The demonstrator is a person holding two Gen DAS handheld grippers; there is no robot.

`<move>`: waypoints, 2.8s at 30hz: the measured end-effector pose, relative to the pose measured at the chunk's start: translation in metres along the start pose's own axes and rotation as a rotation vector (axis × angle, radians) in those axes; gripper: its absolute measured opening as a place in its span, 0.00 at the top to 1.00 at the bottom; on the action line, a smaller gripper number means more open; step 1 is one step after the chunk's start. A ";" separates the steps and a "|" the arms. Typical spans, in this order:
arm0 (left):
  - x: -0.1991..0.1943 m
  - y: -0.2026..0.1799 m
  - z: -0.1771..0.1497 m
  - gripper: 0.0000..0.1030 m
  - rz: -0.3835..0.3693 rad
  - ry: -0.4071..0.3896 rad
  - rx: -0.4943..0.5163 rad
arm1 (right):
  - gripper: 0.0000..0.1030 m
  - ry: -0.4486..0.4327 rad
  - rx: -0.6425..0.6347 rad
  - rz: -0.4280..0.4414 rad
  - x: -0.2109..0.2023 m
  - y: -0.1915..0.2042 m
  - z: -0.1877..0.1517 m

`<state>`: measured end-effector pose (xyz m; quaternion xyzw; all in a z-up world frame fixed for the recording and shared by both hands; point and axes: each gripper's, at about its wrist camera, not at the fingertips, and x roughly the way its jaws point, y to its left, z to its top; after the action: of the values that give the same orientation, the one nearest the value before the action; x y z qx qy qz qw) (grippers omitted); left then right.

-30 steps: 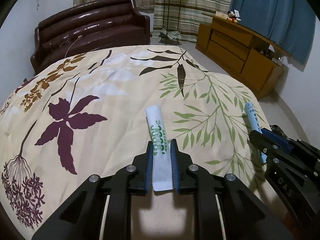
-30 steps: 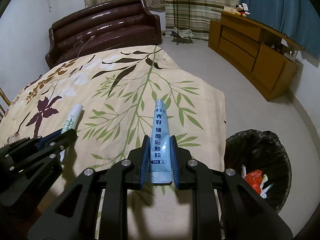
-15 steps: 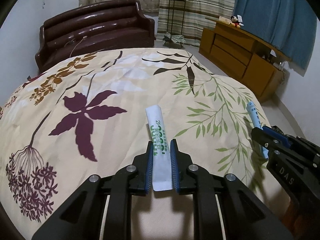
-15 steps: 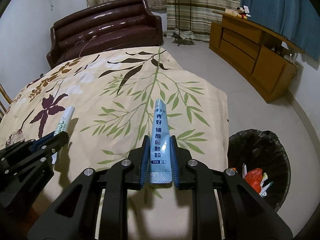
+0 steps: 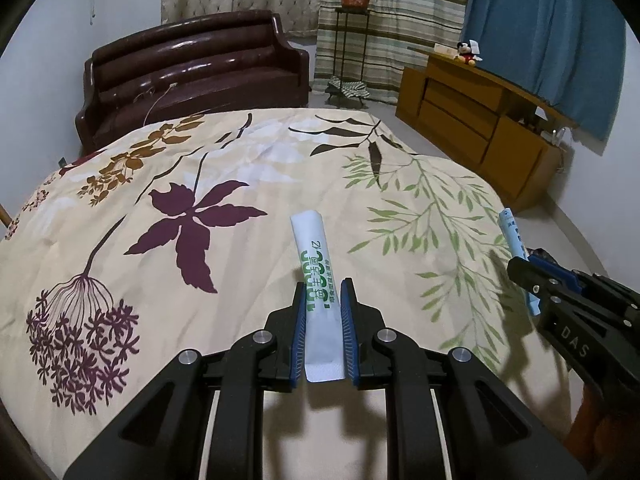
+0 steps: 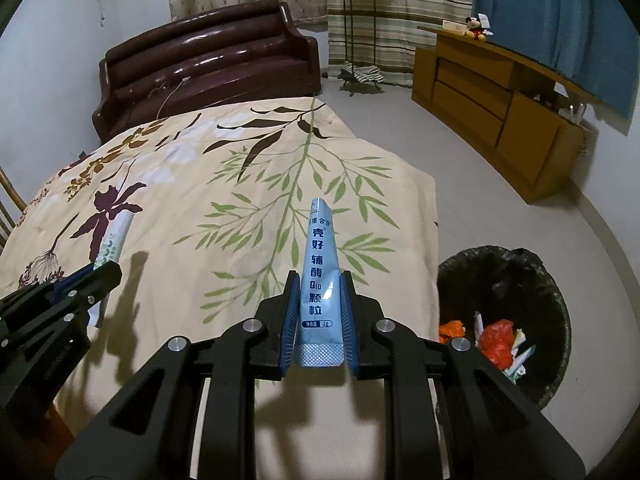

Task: Collect trash
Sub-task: 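Carry both tubes over the black bin, then open both grippers to drop the tubes into the bin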

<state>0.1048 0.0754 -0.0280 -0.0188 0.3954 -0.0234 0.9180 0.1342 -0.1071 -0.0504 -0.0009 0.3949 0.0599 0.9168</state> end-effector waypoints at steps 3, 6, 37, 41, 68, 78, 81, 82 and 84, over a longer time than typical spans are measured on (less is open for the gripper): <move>-0.008 -0.006 -0.002 0.83 -0.007 -0.012 0.010 | 0.81 -0.008 0.008 -0.006 -0.008 -0.005 -0.005; -0.015 -0.015 -0.004 0.83 -0.016 -0.027 0.028 | 0.81 -0.017 0.019 -0.014 -0.017 -0.012 -0.010; 0.009 -0.192 0.004 0.83 -0.195 -0.059 0.287 | 0.81 -0.051 0.234 -0.224 -0.039 -0.174 -0.039; 0.020 -0.209 0.007 0.83 -0.204 -0.052 0.313 | 0.81 -0.050 0.249 -0.237 -0.032 -0.187 -0.038; 0.061 -0.251 0.015 0.53 -0.202 -0.005 0.356 | 0.79 -0.018 0.312 -0.262 0.005 -0.230 -0.039; 0.058 -0.248 0.016 0.40 -0.200 -0.016 0.338 | 0.56 -0.022 0.318 -0.276 0.007 -0.231 -0.040; 0.057 -0.245 0.017 0.39 -0.199 -0.019 0.325 | 0.53 -0.026 0.324 -0.282 0.006 -0.232 -0.041; 0.057 -0.244 0.018 0.39 -0.200 -0.020 0.323 | 0.53 -0.026 0.325 -0.283 0.006 -0.232 -0.041; 0.055 -0.242 0.018 0.37 -0.197 -0.025 0.318 | 0.50 -0.028 0.327 -0.289 0.004 -0.231 -0.042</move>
<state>0.1489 -0.1694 -0.0429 0.0877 0.3716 -0.1750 0.9075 0.1318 -0.3382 -0.0931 0.0921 0.3822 -0.1371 0.9092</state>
